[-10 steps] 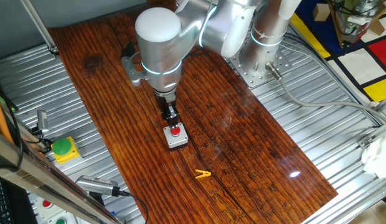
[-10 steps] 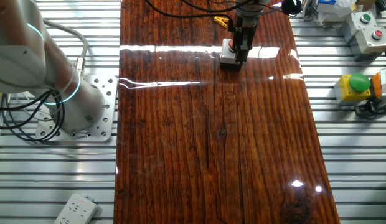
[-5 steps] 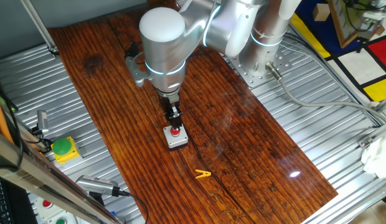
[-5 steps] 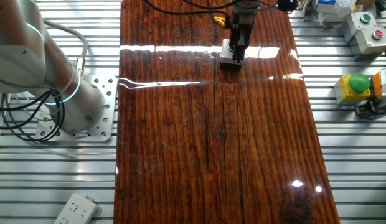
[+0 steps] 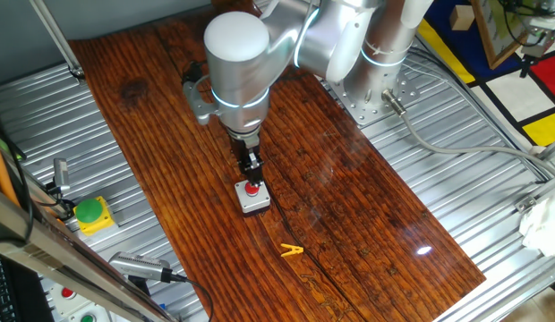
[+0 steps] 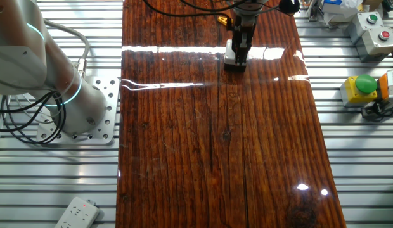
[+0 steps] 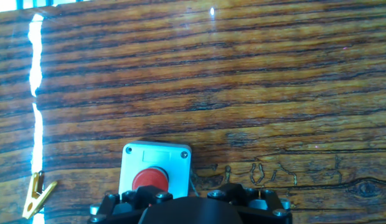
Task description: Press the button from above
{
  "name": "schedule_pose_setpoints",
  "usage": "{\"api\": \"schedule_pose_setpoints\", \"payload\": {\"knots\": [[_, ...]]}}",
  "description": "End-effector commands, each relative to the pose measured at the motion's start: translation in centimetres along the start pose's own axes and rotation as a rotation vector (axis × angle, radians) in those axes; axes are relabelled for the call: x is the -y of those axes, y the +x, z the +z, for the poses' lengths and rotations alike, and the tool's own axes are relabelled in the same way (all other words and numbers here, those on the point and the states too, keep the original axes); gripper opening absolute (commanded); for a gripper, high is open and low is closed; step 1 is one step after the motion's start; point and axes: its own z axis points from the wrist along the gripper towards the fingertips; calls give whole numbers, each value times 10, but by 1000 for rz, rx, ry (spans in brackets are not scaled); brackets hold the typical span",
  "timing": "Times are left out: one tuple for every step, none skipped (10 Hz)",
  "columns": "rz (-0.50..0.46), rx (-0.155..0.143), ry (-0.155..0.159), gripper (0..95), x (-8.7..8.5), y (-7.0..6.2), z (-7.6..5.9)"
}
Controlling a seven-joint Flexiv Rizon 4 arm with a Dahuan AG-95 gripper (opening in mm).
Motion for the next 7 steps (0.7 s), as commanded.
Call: {"api": "schedule_pose_setpoints", "payload": {"knots": [[-2, -1, 2, 570, 1, -1, 2], [-3, 0, 2, 570, 2, -2, 3], [-4, 0, 4, 570, 2, -2, 4], [-6, 0, 4, 570, 2, -2, 5], [-10, 1, 3, 570, 2, -2, 4], [-12, 2, 3, 570, 2, -2, 4], [-12, 2, 3, 570, 1, -2, 4]]}}
